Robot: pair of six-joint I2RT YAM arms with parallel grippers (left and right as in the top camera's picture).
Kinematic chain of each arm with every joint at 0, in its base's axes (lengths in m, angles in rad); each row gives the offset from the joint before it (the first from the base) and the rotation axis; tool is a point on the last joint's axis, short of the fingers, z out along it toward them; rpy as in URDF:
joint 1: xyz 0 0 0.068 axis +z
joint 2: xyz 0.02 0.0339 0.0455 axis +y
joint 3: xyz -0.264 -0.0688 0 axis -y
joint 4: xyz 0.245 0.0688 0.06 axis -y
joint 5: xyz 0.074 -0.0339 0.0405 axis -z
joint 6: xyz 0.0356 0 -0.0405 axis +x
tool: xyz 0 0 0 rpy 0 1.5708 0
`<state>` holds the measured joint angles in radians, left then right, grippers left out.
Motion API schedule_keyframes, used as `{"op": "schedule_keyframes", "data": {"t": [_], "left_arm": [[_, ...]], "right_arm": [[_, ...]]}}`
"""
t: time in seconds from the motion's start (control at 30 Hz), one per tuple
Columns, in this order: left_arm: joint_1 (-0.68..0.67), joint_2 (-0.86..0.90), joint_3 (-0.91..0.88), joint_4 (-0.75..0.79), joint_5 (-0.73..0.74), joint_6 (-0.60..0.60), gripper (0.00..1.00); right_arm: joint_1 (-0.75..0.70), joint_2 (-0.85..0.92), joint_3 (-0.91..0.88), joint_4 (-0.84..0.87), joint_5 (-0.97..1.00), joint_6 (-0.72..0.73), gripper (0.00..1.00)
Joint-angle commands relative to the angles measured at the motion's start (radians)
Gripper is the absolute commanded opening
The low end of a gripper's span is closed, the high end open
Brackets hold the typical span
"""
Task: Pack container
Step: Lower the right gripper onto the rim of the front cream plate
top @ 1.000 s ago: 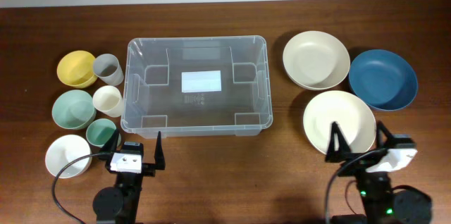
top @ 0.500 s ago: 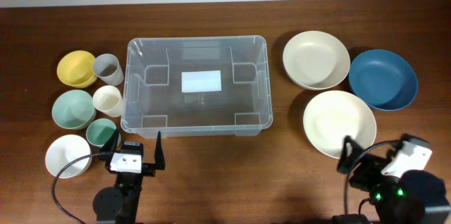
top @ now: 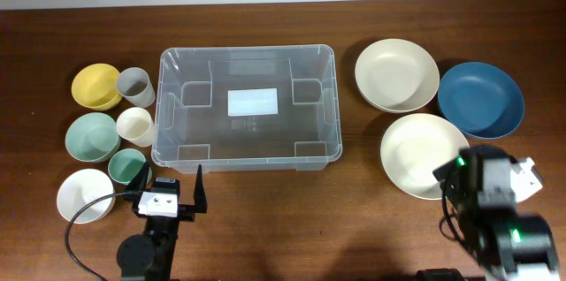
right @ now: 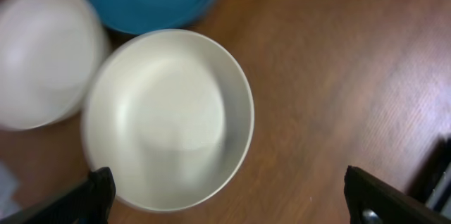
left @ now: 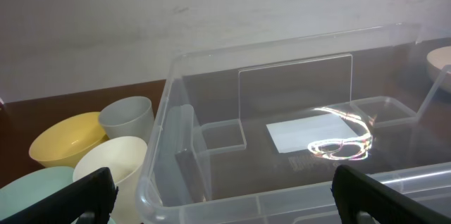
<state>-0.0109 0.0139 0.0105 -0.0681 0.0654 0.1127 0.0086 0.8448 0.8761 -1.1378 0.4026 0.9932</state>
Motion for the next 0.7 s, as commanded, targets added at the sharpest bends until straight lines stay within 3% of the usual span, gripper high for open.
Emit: {"op": "schedule_keyframes", "data": {"t": [0.0, 0.23, 0.67], "left_arm": [[0.005, -0.009, -0.002, -0.009, -0.01, 0.013, 1.0], [0.005, -0.009, -0.002, -0.009, -0.01, 0.013, 1.0], [0.005, -0.009, -0.002, -0.009, -0.01, 0.013, 1.0]], "right_arm": [[-0.032, 0.109, 0.009, 0.011, -0.003, 0.09, 0.99], [-0.156, 0.303, 0.009, 0.034, -0.119, 0.111, 0.99], [-0.272, 0.367, -0.013, 0.251, -0.339, -0.48, 0.99]]}}
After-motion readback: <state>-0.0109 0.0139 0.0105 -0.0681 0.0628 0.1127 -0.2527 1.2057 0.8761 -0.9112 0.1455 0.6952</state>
